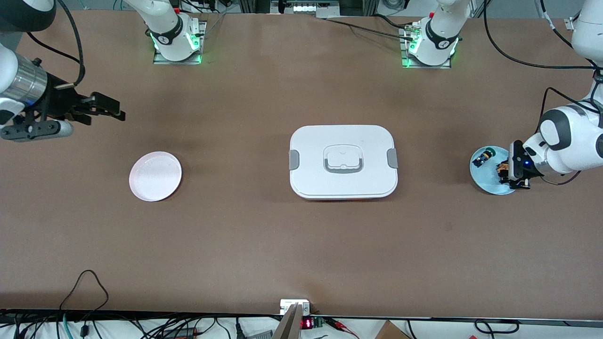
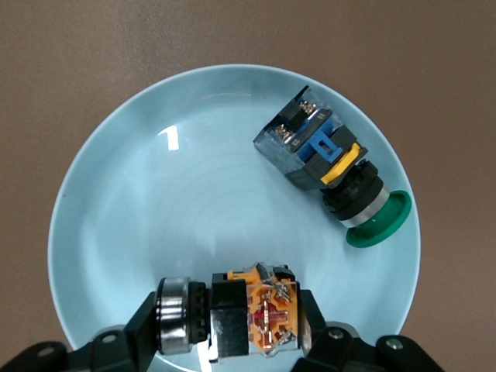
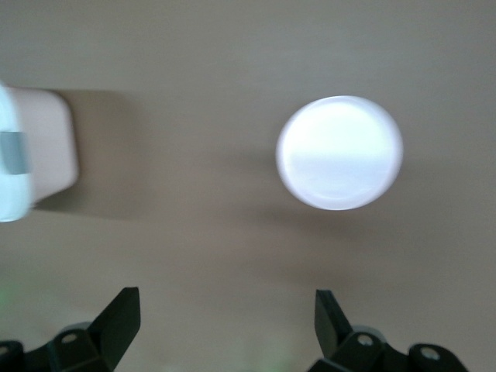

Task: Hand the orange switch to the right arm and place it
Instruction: 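Lift the orange switch with the left gripper while the right gripper reaches inward, then carry the orange switch over the box toward the right gripper, then close the right gripper on the orange switch held by the left gripper, then open the left gripper and pull it back from the switch, then move the orange switch with the right gripper over the white plate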

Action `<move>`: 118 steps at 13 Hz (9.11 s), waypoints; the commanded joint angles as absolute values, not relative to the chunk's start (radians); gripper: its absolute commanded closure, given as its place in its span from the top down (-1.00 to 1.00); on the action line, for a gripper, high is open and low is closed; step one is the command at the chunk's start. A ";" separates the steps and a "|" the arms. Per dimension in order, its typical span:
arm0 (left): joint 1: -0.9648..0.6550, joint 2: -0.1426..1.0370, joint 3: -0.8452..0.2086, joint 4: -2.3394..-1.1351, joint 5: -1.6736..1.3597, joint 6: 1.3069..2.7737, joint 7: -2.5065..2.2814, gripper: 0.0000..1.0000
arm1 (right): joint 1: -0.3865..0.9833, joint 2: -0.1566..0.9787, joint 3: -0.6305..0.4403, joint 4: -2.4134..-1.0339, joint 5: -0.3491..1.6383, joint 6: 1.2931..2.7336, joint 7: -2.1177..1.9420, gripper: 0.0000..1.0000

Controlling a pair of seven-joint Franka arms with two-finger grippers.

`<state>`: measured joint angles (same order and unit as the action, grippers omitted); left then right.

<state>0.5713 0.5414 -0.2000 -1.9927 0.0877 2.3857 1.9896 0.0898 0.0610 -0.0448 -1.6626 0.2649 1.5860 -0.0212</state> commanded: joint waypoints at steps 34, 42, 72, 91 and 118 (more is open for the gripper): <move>-0.161 0.365 -0.468 -1.692 -1.847 2.191 1.750 -1.00 | 0.357 0.275 -0.026 -1.835 1.746 1.712 0.078 1.00; -0.161 0.373 -0.468 -1.692 -1.845 2.191 1.756 -1.00 | 0.373 0.272 -0.026 -1.825 1.761 1.715 0.022 0.99; -0.153 0.371 -0.469 -1.692 -1.856 2.187 1.759 0.99 | 0.387 0.330 -0.025 -1.749 1.766 1.752 -0.109 -0.53; 0.388 0.258 -0.273 -1.895 -1.047 2.181 1.792 1.00 | 0.233 0.314 -0.026 -1.749 1.015 1.741 -0.512 -0.62; 0.193 0.023 -0.169 -1.612 0.041 1.571 0.083 1.00 | 0.046 0.379 -0.025 -2.043 -0.080 2.370 -1.331 -0.63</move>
<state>0.2019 0.0213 -0.1729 -1.6163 0.0267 1.5708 0.0895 0.0608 0.3717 -0.0359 -2.0271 -0.0640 2.3349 -1.3126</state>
